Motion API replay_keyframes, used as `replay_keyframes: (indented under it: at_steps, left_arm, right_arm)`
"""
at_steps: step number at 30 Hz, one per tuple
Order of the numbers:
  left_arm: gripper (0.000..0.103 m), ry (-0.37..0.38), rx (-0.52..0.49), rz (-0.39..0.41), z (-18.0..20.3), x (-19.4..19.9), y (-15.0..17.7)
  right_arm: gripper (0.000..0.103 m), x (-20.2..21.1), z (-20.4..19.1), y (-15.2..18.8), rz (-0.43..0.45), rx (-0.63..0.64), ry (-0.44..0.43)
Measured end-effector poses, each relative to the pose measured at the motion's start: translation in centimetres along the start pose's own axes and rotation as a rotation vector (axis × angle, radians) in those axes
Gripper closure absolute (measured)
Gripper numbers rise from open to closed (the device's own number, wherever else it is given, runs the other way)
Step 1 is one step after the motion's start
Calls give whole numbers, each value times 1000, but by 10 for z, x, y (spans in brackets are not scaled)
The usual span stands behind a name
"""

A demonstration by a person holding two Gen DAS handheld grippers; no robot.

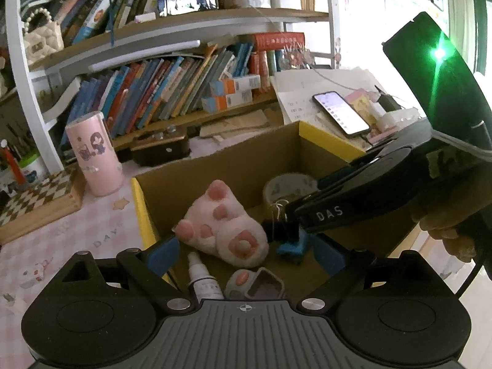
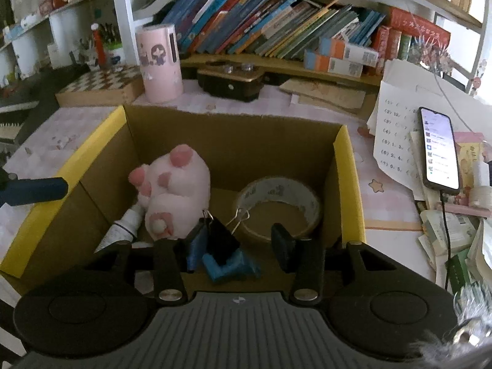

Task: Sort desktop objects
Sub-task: 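Lower the plush pig and binder clip into the yellow box and open both tools, then withdraw both tools from the box back toward the table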

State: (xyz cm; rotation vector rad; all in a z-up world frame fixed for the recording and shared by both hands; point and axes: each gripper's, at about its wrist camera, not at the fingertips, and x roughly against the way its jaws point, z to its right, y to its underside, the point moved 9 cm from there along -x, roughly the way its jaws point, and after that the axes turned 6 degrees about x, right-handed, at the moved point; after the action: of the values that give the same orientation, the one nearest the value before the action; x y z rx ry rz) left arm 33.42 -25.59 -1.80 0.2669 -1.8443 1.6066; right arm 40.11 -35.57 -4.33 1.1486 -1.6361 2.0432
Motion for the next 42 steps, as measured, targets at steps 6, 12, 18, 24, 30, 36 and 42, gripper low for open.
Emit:
replay_keyframes:
  at_steps: [6, 12, 18, 24, 30, 36, 42]
  left_arm:
    - [7, -10, 40, 29, -6, 17, -4]
    - [7, -23, 75, 62, -13, 38, -6]
    - [7, -33, 103, 87, -19, 57, -4]
    - [6, -49, 126, 102, -28, 73, 2]
    - [6, -57, 161, 110, -39, 86, 12]
    - [6, -63, 176, 107, -52, 95, 23]
    - [6, -60, 184, 98, -63, 104, 37]
  right_arm:
    - [55, 22, -2, -6, 70, -13, 15]
    - [53, 49, -4, -8, 143, -46, 32]
    - [52, 74, -6, -4, 202, -79, 57]
    - [50, 101, -5, 8, 268, -138, 86]
    - [49, 117, -2, 23, 283, -184, 128]
    - [49, 125, -9, 41, 268, -226, 155]
    - [49, 126, -26, 59, 239, -267, 175]
